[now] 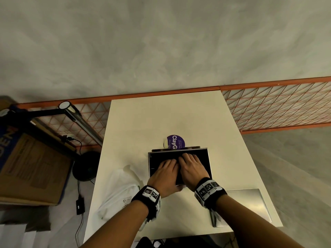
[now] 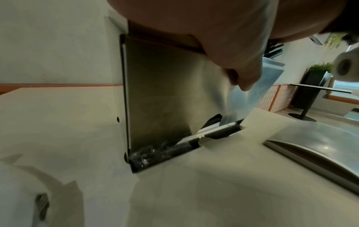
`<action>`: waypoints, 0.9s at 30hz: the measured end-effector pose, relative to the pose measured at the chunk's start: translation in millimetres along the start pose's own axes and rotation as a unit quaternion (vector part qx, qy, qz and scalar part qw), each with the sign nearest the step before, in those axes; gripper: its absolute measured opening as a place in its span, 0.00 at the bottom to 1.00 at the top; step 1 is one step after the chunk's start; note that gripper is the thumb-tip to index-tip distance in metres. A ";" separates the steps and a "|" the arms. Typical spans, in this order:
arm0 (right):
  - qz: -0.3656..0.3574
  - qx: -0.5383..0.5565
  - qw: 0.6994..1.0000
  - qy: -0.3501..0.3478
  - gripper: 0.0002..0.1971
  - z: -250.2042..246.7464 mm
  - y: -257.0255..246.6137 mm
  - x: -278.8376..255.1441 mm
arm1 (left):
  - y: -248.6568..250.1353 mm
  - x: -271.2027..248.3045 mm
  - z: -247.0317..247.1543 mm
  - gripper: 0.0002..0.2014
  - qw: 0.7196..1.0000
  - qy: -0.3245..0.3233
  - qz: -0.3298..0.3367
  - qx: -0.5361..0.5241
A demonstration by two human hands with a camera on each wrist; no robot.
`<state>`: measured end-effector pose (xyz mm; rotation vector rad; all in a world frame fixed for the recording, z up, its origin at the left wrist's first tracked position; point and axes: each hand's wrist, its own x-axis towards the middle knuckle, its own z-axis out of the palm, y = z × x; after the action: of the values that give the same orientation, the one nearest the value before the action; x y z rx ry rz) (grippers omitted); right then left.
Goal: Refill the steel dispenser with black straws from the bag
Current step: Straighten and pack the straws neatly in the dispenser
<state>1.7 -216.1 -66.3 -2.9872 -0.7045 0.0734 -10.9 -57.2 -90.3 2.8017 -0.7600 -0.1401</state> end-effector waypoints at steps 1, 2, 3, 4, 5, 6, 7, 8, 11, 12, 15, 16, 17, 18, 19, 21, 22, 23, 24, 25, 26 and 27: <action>0.014 0.005 1.000 -0.007 0.19 4.3 1.5 -1.0 | 1.0 -3.0 2.2 0.38 1.000 0.019 0.003 0.004; 0.026 0.009 1.000 -0.011 0.20 7.2 2.2 -3.2 | 1.8 -5.7 4.4 0.38 0.999 0.037 0.007 0.008; 0.033 0.011 0.999 -0.013 0.21 10.1 3.4 -5.2 | 2.6 -7.1 5.3 0.40 0.998 0.053 0.009 0.014; 0.039 0.011 0.999 -0.013 0.21 11.2 3.8 -6.7 | 3.3 -7.7 5.0 0.42 0.998 0.065 0.006 0.021; 0.043 0.012 0.999 -0.012 0.21 11.1 3.9 -8.1 | 3.9 -7.3 3.7 0.46 0.997 0.071 -0.002 0.028; 0.048 0.014 0.999 -0.010 0.20 9.9 3.4 -8.8 | 4.5 -6.4 1.5 0.49 0.997 0.071 -0.012 0.032; 0.052 0.015 0.999 -0.004 0.19 9.1 2.5 -8.7 | 4.3 -5.6 -0.1 0.53 0.997 0.064 -0.024 0.035; 0.056 0.014 0.998 -0.003 0.18 7.3 2.6 -8.8 | 4.6 -3.6 -1.0 0.55 0.997 0.053 -0.033 0.037; 0.048 -0.003 0.999 -0.007 0.14 3.7 1.4 -8.9 | 3.0 -0.2 -1.4 0.58 0.998 0.007 -0.058 0.036; 0.042 -0.009 0.999 -0.007 0.14 2.8 1.3 -8.5 | 2.5 0.4 -1.1 0.58 0.997 -0.005 -0.064 0.034; 0.038 -0.022 0.999 -0.008 0.13 -2.6 0.7 -3.6 | 3.8 1.6 -3.0 0.53 0.997 -0.018 -0.069 0.032; 0.041 -0.024 0.999 -0.003 0.11 -5.3 -0.6 -0.6 | 4.7 1.9 -4.1 0.51 0.997 -0.017 -0.069 0.032; 0.042 -0.020 0.999 0.007 0.09 -7.3 -2.3 2.5 | 5.7 1.9 -5.3 0.49 0.997 -0.016 -0.069 0.031; 0.043 -0.010 0.999 0.014 0.07 -8.4 -3.8 5.8 | 6.4 2.0 -5.9 0.47 0.997 -0.015 -0.067 0.029; 0.043 0.004 0.999 0.015 0.07 -9.1 -4.6 8.5 | 7.0 2.2 -6.2 0.45 0.997 -0.015 -0.063 0.029; 0.050 0.030 0.998 -0.006 0.10 -8.6 -4.9 13.0 | 7.5 0.9 -6.0 0.44 0.998 -0.011 -0.058 0.026; 0.058 0.035 0.998 -0.021 0.11 -6.9 -3.8 14.4 | 7.6 0.3 -5.8 0.43 0.998 -0.005 -0.056 0.026; 0.066 0.035 0.997 -0.035 0.12 -5.9 -3.0 15.0 | 7.4 0.0 -5.6 0.43 0.998 0.002 -0.054 0.029; 0.075 0.035 0.995 -0.048 0.12 -5.3 -2.5 14.7 | 7.2 0.0 -5.6 0.42 0.998 0.008 -0.053 0.034; 0.083 0.033 0.994 -0.055 0.12 -4.8 -2.5 13.8 | 6.8 0.7 -5.6 0.42 0.998 0.015 -0.052 0.036; 0.088 0.032 0.994 -0.058 0.12 -3.4 -2.6 13.2 | 6.1 1.8 -5.8 0.42 0.998 0.021 -0.051 0.035; 0.090 0.031 0.994 -0.058 0.12 -2.0 -3.2 12.0 | 5.5 2.6 -6.5 0.43 0.998 0.027 -0.052 0.030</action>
<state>11.1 -207.9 -64.4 -2.9971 -0.4304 0.2745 -10.3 -61.7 -82.8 2.8901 -0.6154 -0.0588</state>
